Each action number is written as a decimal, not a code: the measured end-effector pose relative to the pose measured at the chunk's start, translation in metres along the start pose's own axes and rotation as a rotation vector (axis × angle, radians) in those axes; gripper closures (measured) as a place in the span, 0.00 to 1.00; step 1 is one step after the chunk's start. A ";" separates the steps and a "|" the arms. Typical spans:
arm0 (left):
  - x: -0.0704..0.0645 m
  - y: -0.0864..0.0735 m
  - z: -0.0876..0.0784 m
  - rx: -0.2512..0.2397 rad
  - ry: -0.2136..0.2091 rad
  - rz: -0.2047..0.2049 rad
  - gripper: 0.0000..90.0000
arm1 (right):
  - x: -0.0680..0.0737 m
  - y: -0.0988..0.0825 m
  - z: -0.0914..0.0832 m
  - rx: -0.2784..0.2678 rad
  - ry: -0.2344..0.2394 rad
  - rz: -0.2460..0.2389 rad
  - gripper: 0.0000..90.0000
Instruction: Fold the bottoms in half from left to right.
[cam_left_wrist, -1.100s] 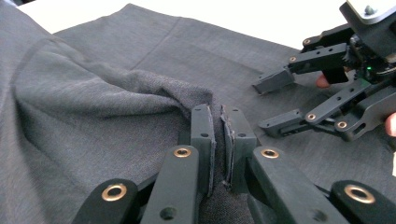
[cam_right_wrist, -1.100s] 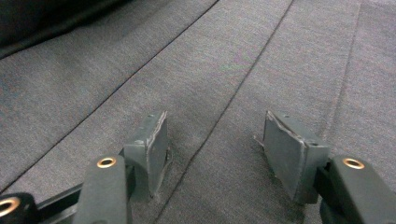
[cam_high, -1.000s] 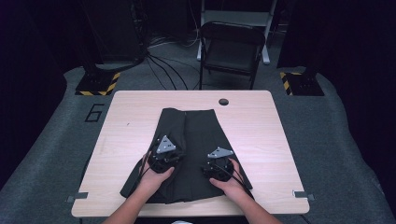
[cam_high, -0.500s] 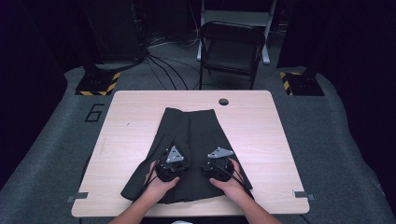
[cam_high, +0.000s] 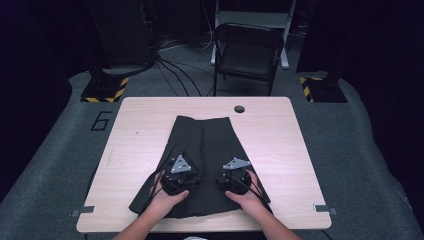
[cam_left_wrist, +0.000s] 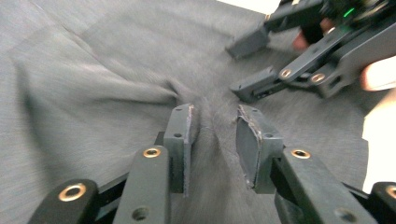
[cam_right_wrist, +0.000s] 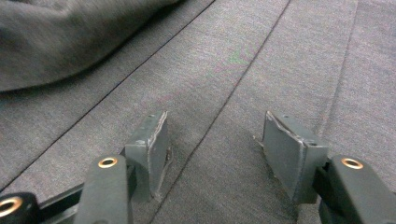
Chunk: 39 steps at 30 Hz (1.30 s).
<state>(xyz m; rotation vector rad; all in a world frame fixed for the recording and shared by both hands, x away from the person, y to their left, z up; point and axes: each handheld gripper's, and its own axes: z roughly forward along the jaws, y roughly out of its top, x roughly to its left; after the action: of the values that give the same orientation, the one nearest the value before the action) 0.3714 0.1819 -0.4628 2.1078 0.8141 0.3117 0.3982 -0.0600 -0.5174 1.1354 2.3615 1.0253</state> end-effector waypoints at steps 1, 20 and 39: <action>0.003 0.001 -0.008 -0.011 0.006 -0.008 0.70 | 0.000 0.000 0.000 0.001 0.001 0.001 0.46; 0.080 -0.047 -0.060 -0.080 0.165 -0.219 0.56 | 0.004 0.009 -0.009 -0.015 -0.005 -0.007 0.51; 0.095 -0.066 -0.046 -0.026 0.181 -0.284 0.49 | 0.042 0.078 0.018 -0.041 0.066 -0.067 0.35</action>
<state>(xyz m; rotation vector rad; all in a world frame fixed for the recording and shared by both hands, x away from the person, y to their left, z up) 0.3920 0.3012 -0.4920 1.9275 1.1948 0.3611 0.4242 0.0142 -0.4727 1.0164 2.4007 1.0985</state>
